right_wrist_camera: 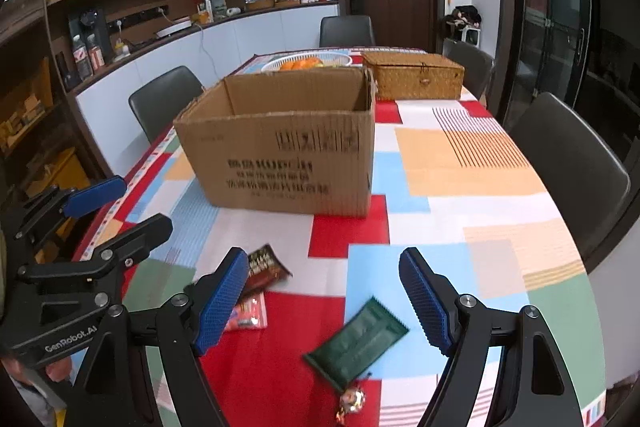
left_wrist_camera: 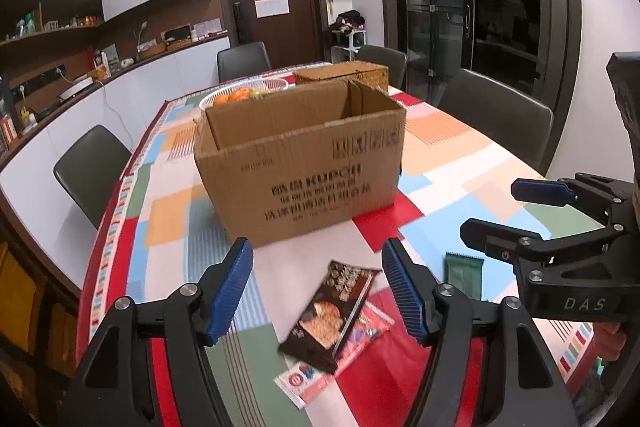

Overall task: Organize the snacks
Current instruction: 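Move both grippers back toward the dark cracker pack and green bar, then grasp the dark cracker pack with left gripper while right grasps green bar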

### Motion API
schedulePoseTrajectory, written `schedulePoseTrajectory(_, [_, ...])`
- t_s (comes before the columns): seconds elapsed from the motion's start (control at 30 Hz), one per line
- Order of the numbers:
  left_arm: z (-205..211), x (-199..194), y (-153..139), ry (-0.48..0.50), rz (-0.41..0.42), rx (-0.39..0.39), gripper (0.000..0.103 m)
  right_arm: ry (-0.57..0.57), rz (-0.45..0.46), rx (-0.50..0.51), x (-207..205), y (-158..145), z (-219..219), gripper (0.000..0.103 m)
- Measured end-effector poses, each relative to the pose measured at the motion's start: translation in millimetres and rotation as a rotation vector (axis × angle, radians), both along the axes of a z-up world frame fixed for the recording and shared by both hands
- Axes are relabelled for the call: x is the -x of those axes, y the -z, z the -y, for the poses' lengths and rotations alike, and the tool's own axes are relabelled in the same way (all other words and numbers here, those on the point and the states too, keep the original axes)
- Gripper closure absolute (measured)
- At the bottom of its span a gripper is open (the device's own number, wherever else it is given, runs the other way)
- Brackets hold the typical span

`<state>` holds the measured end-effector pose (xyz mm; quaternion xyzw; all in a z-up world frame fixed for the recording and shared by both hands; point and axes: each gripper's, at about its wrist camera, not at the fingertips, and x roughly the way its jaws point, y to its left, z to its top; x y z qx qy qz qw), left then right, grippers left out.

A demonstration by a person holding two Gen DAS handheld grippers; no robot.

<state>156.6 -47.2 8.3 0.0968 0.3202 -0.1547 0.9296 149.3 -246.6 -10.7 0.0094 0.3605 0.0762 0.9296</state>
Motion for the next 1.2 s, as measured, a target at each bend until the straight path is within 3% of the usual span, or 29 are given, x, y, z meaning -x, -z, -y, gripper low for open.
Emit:
schedulePoseTrajectory(0.73, [16.7, 45.5, 62.4, 0.089, -0.128, -0.002, 0.036, 0.018, -0.199, 0.021, 47.0, 64.7, 13.8, 0.025])
schedulePoseTrajectory(1.0, [20.7, 46.2, 73.8, 0.102, -0.113, -0.040, 0.036, 0.052, -0.249, -0.011, 48.0, 80.7, 25.7, 0.025])
schedulePoseTrajectory(1.2, [13.8, 23.4, 75.6, 0.111, -0.099, -0.075, 0.036, 0.055, -0.240, 0.007, 34.3, 82.3, 18.7, 0.025])
